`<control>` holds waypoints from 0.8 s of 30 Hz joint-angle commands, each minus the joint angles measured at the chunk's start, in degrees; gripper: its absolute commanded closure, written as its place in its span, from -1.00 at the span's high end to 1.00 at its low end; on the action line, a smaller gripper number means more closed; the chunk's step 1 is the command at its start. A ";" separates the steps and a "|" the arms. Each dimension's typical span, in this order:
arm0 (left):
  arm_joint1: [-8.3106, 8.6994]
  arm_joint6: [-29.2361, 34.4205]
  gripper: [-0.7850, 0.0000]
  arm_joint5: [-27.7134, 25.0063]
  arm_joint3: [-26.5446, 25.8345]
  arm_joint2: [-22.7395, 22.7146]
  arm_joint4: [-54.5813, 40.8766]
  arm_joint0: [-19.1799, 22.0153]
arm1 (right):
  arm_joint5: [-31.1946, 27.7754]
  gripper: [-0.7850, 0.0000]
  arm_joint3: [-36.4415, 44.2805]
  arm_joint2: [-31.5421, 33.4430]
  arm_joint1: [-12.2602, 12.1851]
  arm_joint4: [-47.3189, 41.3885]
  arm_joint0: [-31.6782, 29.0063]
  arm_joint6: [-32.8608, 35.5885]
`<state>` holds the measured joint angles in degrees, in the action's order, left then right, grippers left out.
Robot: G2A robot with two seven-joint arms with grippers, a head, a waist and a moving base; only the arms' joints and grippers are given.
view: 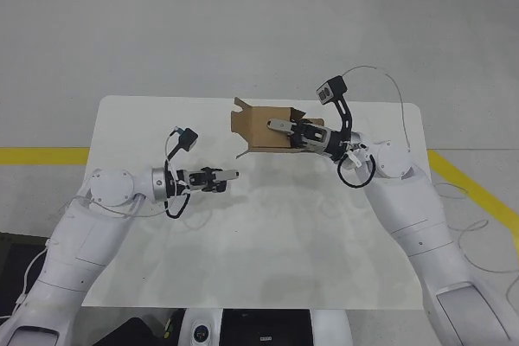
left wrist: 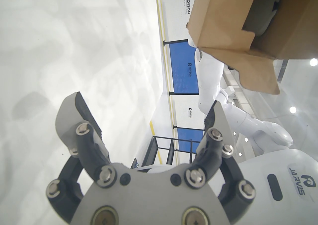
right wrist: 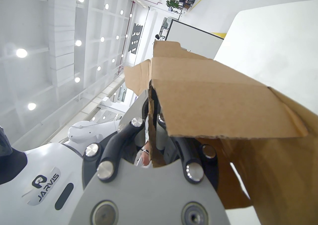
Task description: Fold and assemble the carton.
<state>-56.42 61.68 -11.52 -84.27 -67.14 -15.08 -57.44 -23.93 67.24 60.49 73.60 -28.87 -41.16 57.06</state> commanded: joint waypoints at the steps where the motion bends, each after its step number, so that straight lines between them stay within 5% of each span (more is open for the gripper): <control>1: -0.02 0.09 1.00 0.12 -0.76 0.19 0.03 -0.20 | 0.42 -1.00 0.23 -0.10 0.03 0.78 -0.14 -0.85; 24: -0.44 -1.33 1.00 0.76 -0.08 0.21 -1.78 1.85 | 1.76 -1.00 2.10 -3.38 0.80 1.01 0.09 4.60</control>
<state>-56.86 60.28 -10.77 -84.34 -66.94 -16.82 -55.59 -22.14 69.44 57.13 74.38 -27.80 -41.11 61.59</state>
